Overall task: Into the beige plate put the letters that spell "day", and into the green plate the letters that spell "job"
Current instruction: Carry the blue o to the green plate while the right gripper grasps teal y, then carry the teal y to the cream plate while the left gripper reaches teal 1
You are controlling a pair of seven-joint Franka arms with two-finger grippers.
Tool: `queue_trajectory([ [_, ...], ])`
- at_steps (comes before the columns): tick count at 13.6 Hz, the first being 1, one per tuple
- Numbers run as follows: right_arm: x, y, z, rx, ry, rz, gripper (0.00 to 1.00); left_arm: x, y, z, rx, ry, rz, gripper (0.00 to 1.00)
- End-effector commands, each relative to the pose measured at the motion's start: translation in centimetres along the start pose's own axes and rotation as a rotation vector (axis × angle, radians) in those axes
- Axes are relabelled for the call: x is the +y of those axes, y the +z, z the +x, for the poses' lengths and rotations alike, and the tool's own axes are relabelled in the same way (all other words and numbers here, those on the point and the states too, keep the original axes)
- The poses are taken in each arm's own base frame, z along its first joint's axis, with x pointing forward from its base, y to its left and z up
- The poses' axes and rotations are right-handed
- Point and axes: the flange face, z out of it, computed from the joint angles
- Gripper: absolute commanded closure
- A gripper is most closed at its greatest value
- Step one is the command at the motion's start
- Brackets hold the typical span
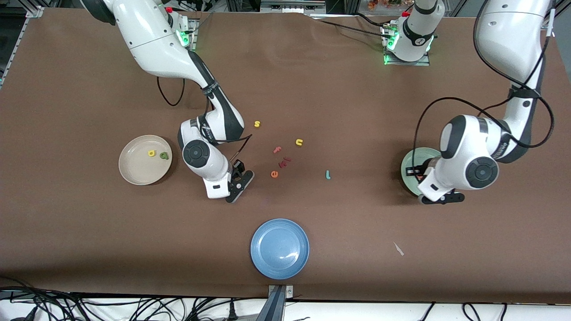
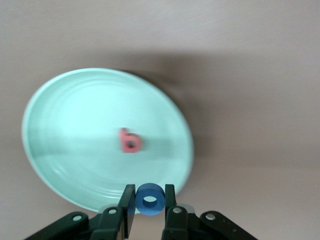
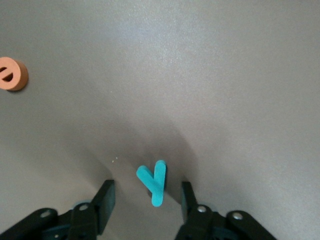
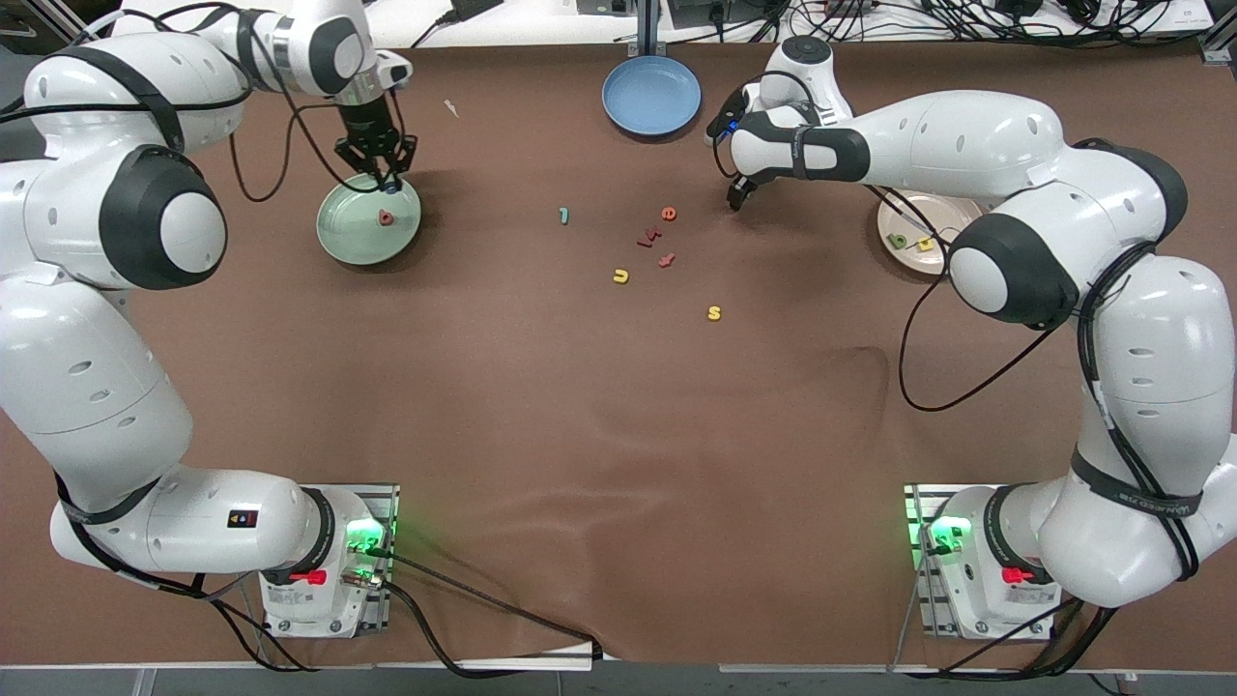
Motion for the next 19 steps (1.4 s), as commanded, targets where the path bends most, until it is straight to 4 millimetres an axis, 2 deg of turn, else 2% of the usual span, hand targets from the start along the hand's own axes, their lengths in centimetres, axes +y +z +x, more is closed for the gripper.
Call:
queue_trajectory([
  [1,-0.6,0.7,0.7,0.001,0.001,0.021,0.59,-4.0,1.0,0.2,-0.022,0.065,0.004,0.96],
  [3,-0.6,1.0,0.6,-0.003,0.002,0.023,0.69,-6.0,3.2,0.8,-0.052,0.047,-0.004,0.96],
  [5,-0.9,1.3,0.7,-0.005,-0.005,0.021,0.74,-7.4,4.0,1.0,-0.062,0.043,-0.012,0.95],
  [7,-0.8,1.6,0.5,-0.010,0.008,0.022,0.84,-7.9,4.1,1.1,-0.063,0.040,-0.018,0.83],
  [9,-0.8,1.6,0.5,-0.009,0.012,0.024,0.92,-7.8,3.9,1.2,-0.059,0.040,-0.018,0.52],
  [10,-0.8,1.4,0.6,-0.008,0.014,0.025,0.96,-7.7,3.5,1.3,-0.051,0.038,-0.024,0.29],
  [11,-0.8,1.3,0.6,-0.007,0.016,0.027,0.98,-7.7,2.9,1.4,-0.040,0.036,-0.028,0.10],
  [12,-0.7,1.2,0.6,-0.006,0.019,0.027,0.98,-7.2,2.1,1.4,-0.026,0.041,-0.027,0.01],
  [13,-0.6,1.1,0.6,-0.005,0.027,0.026,1.00,-6.5,0.0,1.7,0.008,0.031,-0.035,0.01],
  [15,-0.7,1.1,0.4,-0.025,0.029,0.037,1.00,-2.9,-2.3,1.7,0.042,0.000,-0.072,0.01],
  [16,-0.6,1.0,0.4,-0.025,0.030,0.037,1.00,-1.4,-2.6,1.5,0.044,-0.027,-0.079,0.01],
  [17,-0.6,0.9,0.4,-0.026,0.029,0.038,1.00,1.1,-3.0,1.1,0.048,-0.046,-0.090,0.01],
  [19,0.0,-0.6,0.5,-0.036,0.038,0.050,1.00,5.4,-3.6,0.3,0.052,-0.114,-0.101,0.01],
])
